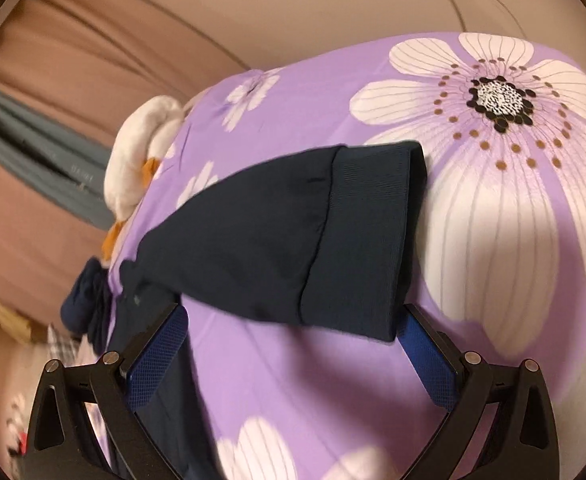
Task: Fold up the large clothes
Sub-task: 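Reach down and grasp the navy jacket's sleeve cuff with the right tool, then lift the sleeve with the right tool and fold it across the jacket body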
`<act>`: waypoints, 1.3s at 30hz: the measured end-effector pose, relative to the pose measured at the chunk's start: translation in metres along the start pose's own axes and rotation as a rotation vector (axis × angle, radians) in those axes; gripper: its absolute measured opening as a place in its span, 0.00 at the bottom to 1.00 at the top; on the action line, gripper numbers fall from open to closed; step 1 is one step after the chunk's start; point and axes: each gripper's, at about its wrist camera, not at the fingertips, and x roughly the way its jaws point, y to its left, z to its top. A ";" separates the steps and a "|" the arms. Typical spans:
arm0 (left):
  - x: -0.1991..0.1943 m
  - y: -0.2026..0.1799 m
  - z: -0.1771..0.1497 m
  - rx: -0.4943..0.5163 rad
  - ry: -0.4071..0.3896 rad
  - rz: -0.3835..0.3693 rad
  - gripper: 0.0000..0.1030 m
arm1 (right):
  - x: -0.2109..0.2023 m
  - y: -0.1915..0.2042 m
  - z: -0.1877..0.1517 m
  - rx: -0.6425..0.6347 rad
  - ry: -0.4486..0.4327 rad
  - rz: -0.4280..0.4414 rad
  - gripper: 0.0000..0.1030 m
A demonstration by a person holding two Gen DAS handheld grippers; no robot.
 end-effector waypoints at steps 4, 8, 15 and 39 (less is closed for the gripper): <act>0.002 0.008 0.007 -0.014 -0.006 0.019 1.00 | 0.007 0.005 0.008 0.051 -0.052 -0.032 0.99; -0.001 0.021 0.008 -0.033 -0.016 -0.006 1.00 | 0.008 -0.001 0.013 0.092 -0.113 -0.055 0.46; -0.013 0.042 0.017 -0.061 -0.093 0.068 0.99 | -0.019 0.004 0.027 0.097 -0.184 0.005 0.25; -0.060 0.144 0.056 -0.179 -0.174 0.227 1.00 | 0.053 0.408 -0.049 -0.835 -0.083 0.187 0.14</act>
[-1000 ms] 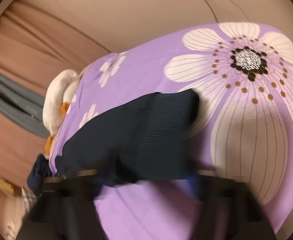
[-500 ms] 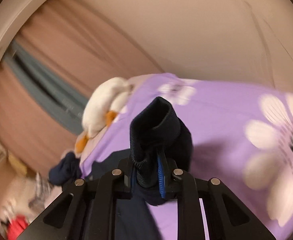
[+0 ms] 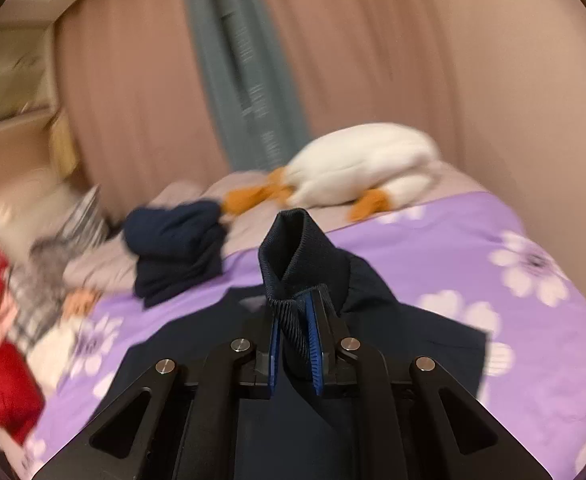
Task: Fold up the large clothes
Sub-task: 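Lift the sleeve with the right tool and fold it across the jacket body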
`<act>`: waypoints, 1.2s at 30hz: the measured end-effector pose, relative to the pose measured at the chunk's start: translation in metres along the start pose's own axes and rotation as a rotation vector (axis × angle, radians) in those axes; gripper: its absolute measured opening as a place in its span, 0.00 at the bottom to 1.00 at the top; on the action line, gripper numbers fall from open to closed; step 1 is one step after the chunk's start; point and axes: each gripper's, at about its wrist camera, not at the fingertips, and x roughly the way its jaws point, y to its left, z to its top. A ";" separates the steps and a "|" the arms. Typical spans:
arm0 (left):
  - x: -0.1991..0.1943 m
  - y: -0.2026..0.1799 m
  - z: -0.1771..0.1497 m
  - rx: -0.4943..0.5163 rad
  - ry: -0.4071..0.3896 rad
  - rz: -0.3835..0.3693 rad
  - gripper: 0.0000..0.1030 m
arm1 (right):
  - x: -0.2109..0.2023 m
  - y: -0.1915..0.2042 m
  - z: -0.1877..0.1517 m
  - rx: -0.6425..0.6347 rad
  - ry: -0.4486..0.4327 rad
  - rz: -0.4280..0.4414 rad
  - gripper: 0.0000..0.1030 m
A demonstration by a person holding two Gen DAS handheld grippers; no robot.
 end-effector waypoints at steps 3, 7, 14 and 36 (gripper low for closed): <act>0.006 -0.003 0.010 0.010 -0.003 0.011 1.00 | 0.031 0.043 -0.013 -0.090 0.039 0.051 0.14; 0.016 -0.006 0.018 0.018 -0.009 0.010 1.00 | 0.070 0.098 -0.042 -0.235 0.119 0.062 0.14; 0.037 -0.007 0.028 0.009 -0.002 0.027 1.00 | 0.146 0.162 -0.118 -0.432 0.365 0.056 0.66; 0.150 -0.111 0.078 -0.055 0.279 -0.502 0.99 | 0.035 -0.002 -0.089 -0.072 0.332 0.295 0.84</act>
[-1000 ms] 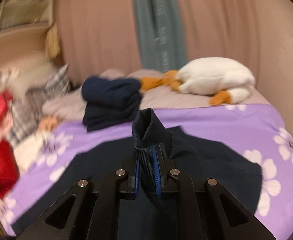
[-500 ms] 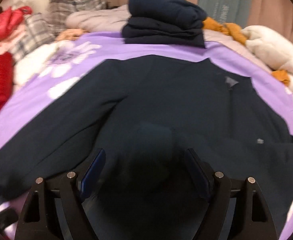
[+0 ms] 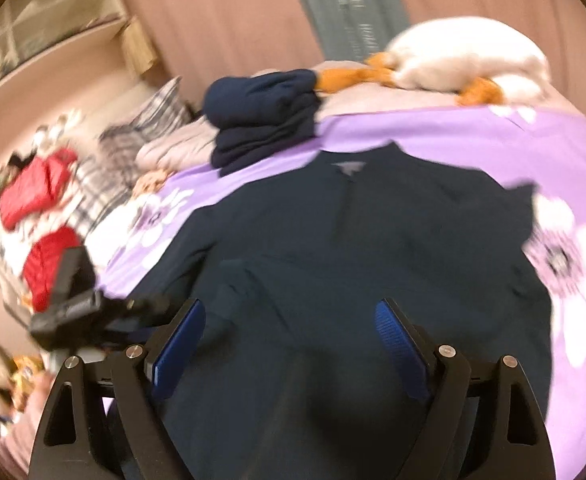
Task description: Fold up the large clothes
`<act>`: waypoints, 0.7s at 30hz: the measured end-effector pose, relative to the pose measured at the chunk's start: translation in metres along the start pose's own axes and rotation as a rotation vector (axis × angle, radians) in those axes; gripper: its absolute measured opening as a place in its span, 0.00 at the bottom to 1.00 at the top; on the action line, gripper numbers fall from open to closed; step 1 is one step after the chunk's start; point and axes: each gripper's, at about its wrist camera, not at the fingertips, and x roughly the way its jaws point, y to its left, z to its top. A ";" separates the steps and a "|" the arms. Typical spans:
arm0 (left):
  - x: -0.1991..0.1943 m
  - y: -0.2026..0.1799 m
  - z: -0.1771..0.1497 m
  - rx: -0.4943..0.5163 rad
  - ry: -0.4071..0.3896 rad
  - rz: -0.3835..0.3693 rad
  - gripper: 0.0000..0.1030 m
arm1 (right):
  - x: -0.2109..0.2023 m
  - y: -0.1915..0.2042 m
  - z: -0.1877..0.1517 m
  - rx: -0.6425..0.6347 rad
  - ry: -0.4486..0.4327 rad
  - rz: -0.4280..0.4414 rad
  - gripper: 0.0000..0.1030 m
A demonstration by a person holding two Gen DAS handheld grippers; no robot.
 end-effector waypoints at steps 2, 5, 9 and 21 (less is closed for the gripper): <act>0.009 -0.002 0.010 -0.015 -0.032 0.044 0.99 | -0.007 -0.013 -0.009 0.037 -0.007 -0.004 0.84; 0.011 -0.007 0.026 0.005 -0.098 0.080 0.97 | -0.017 -0.030 -0.020 0.081 -0.010 -0.004 0.84; 0.019 -0.008 0.042 0.010 -0.071 0.055 0.85 | -0.019 -0.047 -0.030 0.123 -0.010 -0.005 0.84; 0.047 -0.004 0.059 0.018 0.042 0.081 0.22 | -0.006 -0.068 -0.036 0.198 0.004 0.012 0.84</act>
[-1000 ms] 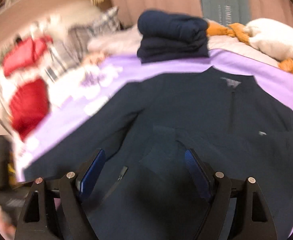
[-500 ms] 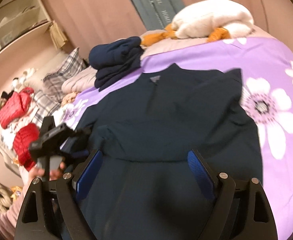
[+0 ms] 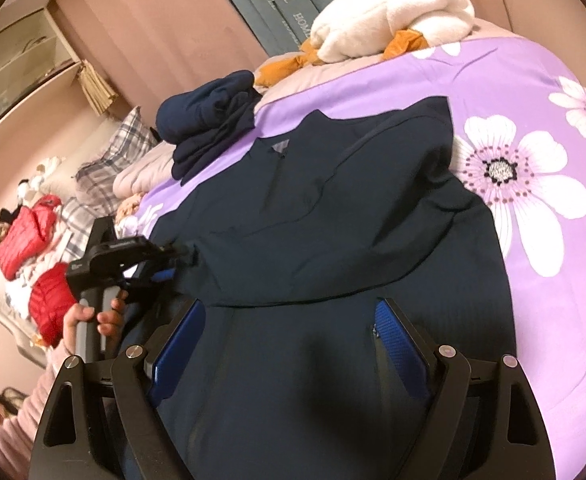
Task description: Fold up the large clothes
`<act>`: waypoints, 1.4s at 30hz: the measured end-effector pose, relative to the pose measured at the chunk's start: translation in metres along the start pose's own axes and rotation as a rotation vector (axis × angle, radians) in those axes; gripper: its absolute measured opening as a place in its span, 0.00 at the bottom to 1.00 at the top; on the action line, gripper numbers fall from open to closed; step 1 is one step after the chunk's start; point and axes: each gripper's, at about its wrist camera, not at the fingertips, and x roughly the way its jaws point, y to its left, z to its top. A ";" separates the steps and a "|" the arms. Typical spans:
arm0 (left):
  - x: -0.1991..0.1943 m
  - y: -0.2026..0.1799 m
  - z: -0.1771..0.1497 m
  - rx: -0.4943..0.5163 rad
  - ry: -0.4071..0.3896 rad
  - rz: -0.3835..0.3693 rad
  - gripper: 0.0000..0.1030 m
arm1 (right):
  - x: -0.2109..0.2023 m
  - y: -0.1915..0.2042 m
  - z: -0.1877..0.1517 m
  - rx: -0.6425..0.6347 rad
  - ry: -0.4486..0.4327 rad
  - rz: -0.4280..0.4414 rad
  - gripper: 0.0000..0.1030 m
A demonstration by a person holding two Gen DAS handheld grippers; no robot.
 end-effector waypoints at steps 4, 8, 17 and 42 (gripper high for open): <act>0.003 -0.003 0.003 0.010 0.015 0.000 0.15 | -0.001 -0.003 -0.004 0.010 -0.001 0.007 0.84; -0.003 -0.012 0.010 0.010 -0.022 -0.043 0.12 | -0.001 -0.003 -0.003 0.018 -0.004 0.001 0.84; -0.044 -0.010 0.024 0.060 -0.187 -0.070 0.11 | -0.001 -0.011 -0.007 0.048 -0.002 -0.013 0.84; -0.033 0.034 -0.011 -0.074 -0.051 -0.017 0.60 | -0.001 0.001 -0.016 0.034 0.047 -0.009 0.84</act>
